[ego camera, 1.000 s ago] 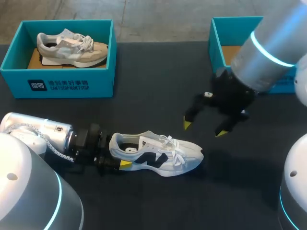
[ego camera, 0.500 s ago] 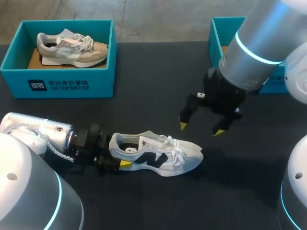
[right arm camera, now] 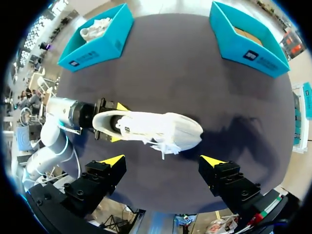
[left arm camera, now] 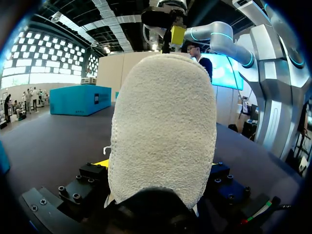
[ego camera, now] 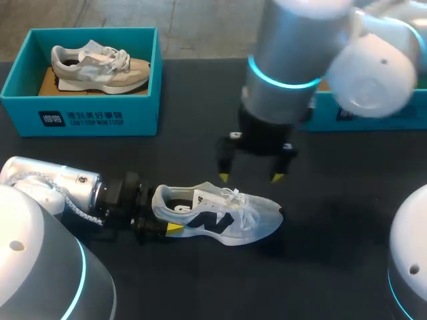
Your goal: Take the shoe out of the shoebox, open the shoe tongue, remove and reinsert the insole, then place the shoe into the shoebox
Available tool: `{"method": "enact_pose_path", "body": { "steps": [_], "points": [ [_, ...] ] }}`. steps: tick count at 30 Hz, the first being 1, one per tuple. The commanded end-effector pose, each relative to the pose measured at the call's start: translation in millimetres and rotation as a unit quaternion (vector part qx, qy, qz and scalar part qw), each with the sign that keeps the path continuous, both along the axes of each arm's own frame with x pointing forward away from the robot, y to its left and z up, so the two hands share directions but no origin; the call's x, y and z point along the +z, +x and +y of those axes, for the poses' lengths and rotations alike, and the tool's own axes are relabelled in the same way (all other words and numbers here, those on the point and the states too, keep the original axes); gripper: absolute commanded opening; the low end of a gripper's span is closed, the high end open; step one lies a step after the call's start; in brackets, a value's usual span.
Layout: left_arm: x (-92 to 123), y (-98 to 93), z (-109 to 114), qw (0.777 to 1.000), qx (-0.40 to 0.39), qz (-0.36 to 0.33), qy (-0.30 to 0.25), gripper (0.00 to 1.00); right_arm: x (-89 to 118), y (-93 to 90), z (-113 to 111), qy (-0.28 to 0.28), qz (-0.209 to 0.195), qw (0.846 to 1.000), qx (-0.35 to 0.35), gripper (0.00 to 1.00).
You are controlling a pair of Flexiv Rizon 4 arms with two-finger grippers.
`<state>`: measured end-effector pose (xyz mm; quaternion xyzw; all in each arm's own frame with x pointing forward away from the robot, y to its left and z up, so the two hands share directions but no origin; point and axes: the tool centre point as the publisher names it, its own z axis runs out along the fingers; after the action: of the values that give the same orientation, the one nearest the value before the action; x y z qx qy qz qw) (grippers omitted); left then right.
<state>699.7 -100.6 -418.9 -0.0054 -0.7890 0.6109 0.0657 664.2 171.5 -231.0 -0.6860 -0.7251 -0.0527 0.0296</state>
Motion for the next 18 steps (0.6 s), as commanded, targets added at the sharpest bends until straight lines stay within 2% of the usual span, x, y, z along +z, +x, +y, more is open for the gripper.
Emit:
{"method": "enact_pose_path", "body": {
  "steps": [1,7,18],
  "points": [
    [-2.8,0.9,0.2,1.0,0.0,0.0,0.0,0.0,-3.0,1.8,60.8,-0.106,-0.008,0.994,-0.005,1.0],
    [-2.8,0.9,0.2,1.0,0.0,0.0,0.0,0.0,-9.3,-2.8,65.5,-0.088,-0.029,0.996,-0.009,1.0],
    [-2.8,0.9,0.2,1.0,0.0,0.0,0.0,0.0,-9.3,-2.8,65.5,-0.088,-0.029,0.996,-0.009,1.0]
  ]
}}
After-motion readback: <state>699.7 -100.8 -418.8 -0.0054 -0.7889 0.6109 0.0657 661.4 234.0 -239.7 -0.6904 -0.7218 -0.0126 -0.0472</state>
